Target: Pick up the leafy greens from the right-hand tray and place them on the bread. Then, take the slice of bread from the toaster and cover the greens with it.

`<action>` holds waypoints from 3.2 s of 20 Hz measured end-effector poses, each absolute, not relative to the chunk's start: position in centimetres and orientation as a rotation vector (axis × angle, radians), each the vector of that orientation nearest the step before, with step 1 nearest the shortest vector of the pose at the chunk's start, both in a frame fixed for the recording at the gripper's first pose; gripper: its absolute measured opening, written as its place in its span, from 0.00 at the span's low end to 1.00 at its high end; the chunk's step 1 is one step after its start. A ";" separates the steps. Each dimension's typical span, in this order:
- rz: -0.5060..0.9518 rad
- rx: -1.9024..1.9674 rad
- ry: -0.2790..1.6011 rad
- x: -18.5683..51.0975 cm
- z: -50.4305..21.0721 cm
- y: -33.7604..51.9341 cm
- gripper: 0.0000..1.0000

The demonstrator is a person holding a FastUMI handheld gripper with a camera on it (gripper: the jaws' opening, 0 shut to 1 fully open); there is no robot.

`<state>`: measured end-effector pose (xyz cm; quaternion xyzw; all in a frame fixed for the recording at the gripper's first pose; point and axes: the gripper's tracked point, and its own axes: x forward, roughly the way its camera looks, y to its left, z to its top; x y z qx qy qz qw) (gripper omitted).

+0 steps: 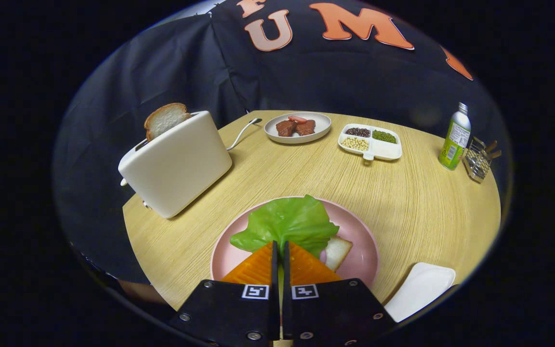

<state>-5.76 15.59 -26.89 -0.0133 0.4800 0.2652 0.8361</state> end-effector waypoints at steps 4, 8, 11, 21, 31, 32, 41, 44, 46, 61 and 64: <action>0.514 -0.046 1.046 -5.4 -28.0 14.2 0.07; 0.521 -0.041 1.066 -5.5 -28.4 14.2 0.18; 0.533 -0.021 1.088 -6.1 -28.8 14.7 0.19; 0.495 -0.005 1.048 -4.9 -27.5 14.5 0.35; 0.480 -0.033 0.937 -1.8 -21.6 16.7 0.63; 0.478 -0.018 0.937 -1.5 -20.9 17.1 0.71; 0.569 0.184 0.917 1.9 -14.3 26.4 0.96; 0.595 0.133 0.930 2.7 -13.6 29.2 0.98; 0.626 0.131 0.958 2.5 -13.1 31.5 0.98; 0.710 0.141 1.194 2.4 -12.8 41.2 0.96; 0.656 0.132 1.230 3.3 -14.0 41.6 0.91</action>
